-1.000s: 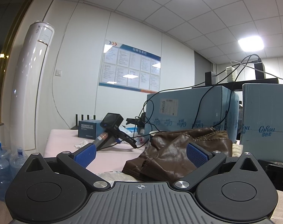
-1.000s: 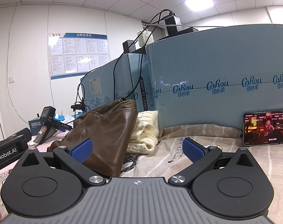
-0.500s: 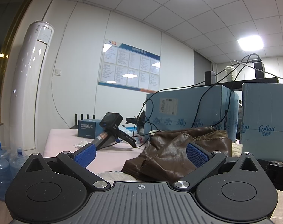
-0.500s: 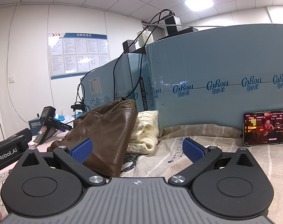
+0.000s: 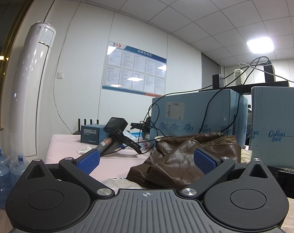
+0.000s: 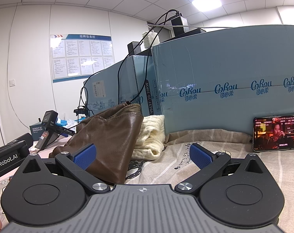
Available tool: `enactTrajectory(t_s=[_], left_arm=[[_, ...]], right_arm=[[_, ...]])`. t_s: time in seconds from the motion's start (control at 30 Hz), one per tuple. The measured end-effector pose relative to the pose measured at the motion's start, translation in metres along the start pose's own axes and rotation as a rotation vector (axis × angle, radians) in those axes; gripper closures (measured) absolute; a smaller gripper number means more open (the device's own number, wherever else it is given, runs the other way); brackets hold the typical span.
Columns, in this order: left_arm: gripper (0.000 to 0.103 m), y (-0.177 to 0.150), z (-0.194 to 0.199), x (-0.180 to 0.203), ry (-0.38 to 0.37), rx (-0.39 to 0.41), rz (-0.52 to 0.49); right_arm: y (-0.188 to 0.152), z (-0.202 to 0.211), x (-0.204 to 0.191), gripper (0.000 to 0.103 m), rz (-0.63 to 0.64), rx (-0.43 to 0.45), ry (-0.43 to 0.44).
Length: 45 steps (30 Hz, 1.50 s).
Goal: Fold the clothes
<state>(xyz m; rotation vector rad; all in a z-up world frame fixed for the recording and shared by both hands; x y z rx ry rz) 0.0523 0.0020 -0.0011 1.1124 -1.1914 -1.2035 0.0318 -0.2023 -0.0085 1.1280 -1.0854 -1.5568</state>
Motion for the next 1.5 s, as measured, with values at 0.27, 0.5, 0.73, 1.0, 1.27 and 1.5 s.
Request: enactTrajectory(t_s=[0.27, 0.5, 0.73, 1.0, 1.27, 1.5], left_arm=[[0.0, 0.0, 0.001, 0.001, 0.0, 0.0, 0.0], [0.0, 0.001, 0.001, 0.001, 0.0, 0.0, -0.001], [0.0, 0.001, 0.001, 0.001, 0.0, 0.001, 0.002], [0.0, 0.001, 0.001, -0.005, -0.009, -0.002, 0.044], [0.0, 0.0, 0.002, -0.009, -0.039, -0.008, 0.088], [0.0, 0.001, 0.008, -0.01, -0.174, 0.012, 0.149]], right_arm=[[0.0, 0.0, 0.0, 0.0, 0.0, -0.001, 0.0], [0.0, 0.0, 0.0, 0.0, 0.0, -0.001, 0.0], [0.0, 0.0, -0.001, 0.0, 0.002, 0.006, -0.001], [0.001, 0.007, -0.005, 0.0, 0.028, 0.043, -0.007], [0.001, 0.011, -0.009, 0.0, 0.051, 0.055, -0.036], [0.001, 0.012, -0.015, 0.0, 0.072, 0.041, -0.041]])
Point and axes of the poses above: each gripper's, at about its wrist camera, not at the fingertips, and z roughly against the way its jaws point, x to its right, y to its top, the point moved 5 cm from there along -z, roughly the way its jaws point, and after that the axes turned 4 degrees about -x, right-handed, at the moved point
